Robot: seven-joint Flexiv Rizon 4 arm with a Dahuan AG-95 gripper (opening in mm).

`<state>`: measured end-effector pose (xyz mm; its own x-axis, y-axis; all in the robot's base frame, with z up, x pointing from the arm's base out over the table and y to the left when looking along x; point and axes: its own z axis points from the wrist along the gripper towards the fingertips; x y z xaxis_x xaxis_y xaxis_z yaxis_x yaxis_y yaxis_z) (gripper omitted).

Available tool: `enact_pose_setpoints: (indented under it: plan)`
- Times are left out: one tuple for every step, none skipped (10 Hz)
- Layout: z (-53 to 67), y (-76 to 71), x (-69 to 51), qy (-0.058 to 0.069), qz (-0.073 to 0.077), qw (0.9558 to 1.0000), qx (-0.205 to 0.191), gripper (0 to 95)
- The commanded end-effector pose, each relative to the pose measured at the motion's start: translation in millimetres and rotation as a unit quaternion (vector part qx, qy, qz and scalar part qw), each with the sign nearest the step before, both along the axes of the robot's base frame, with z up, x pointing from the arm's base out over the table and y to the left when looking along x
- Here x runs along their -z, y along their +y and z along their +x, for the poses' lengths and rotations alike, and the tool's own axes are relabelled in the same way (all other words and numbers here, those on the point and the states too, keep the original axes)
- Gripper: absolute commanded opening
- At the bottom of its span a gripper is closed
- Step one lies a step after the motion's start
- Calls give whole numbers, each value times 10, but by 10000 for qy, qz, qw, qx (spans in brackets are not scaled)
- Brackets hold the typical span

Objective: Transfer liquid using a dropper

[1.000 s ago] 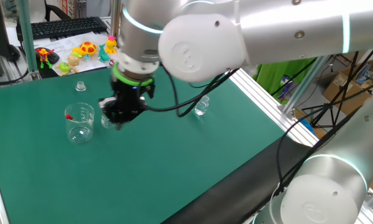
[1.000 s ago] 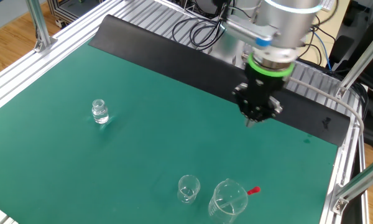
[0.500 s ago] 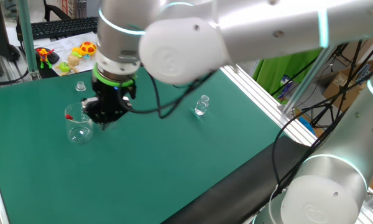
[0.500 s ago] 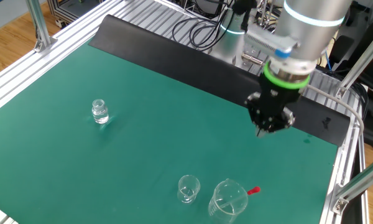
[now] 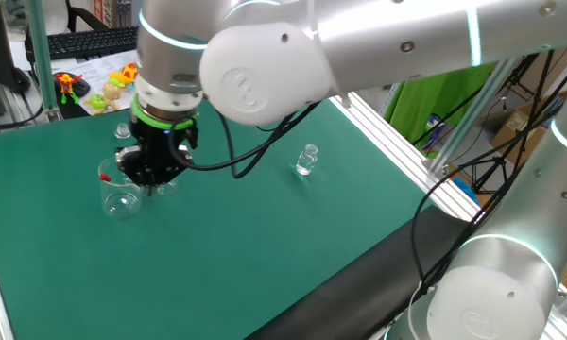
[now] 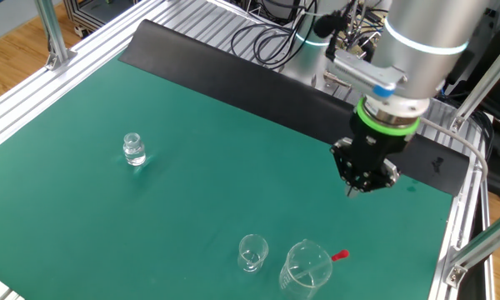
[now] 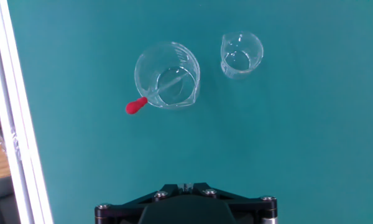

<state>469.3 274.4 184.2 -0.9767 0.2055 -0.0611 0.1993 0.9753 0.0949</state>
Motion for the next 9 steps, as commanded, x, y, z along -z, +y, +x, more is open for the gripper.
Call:
enact_pose_setpoints:
  plan:
    - [-7,16,12,11,3,9999,-108,0]
    - [-7,16,12,13,-55,9999,-127,0]
    - [-7,16,12,14,-77,9998,-162,0]
    - [-7,16,12,16,-81,9999,-142,0]
    - [-7,16,12,14,-76,9999,-135,0]
    - [-7,17,15,25,-76,9998,-158,0]
    - [-6,19,18,73,-66,9997,-206,0]
    - [-6,19,18,113,-66,9996,-246,0]
    - [-6,19,18,157,-90,9993,-318,0]
